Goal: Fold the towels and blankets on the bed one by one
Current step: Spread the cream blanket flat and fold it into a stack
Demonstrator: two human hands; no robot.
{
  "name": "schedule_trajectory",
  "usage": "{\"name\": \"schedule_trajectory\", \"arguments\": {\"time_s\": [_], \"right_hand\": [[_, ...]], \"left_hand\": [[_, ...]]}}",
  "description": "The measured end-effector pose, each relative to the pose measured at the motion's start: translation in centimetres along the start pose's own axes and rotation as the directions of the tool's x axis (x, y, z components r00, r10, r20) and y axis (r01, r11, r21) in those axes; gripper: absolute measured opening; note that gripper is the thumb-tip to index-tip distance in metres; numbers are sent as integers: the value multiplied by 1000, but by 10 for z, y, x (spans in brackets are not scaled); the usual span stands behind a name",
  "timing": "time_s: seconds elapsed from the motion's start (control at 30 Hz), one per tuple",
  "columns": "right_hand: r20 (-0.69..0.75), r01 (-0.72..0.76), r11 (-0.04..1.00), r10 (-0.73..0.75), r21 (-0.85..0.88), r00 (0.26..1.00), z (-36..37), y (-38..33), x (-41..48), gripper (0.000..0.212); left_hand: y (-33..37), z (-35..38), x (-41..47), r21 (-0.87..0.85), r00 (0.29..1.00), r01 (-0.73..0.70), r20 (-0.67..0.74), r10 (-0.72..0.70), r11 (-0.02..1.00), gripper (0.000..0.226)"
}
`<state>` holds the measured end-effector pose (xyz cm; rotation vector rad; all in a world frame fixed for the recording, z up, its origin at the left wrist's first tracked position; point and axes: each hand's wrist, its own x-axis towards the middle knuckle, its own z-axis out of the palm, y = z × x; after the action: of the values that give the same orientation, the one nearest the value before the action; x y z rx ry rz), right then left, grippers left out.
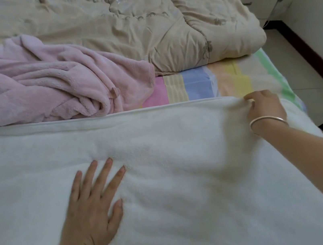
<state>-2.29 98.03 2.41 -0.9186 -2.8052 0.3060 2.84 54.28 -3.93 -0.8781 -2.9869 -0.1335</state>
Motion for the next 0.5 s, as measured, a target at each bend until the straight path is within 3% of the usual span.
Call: {"name": "schedule_trajectory", "arguments": {"time_s": [0.1, 0.27, 0.43, 0.5], "right_hand": [[93, -53, 993, 63, -109, 994, -7, 16, 12, 44], [101, -126, 964, 153, -232, 983, -9, 30, 23, 40], [175, -20, 913, 100, -408, 980, -9, 35, 17, 43], [136, 5, 877, 68, -480, 988, -11, 35, 15, 38]], "left_hand": [[1, 0, -1, 1, 1000, -1, -10, 1, 1000, 63], [0, 1, 0, 9, 1000, -4, -22, 4, 1000, 63], [-1, 2, 0, 23, 1000, -2, -20, 3, 1000, 63], [0, 2, 0, 26, 1000, -1, -18, 1, 1000, 63]]}}
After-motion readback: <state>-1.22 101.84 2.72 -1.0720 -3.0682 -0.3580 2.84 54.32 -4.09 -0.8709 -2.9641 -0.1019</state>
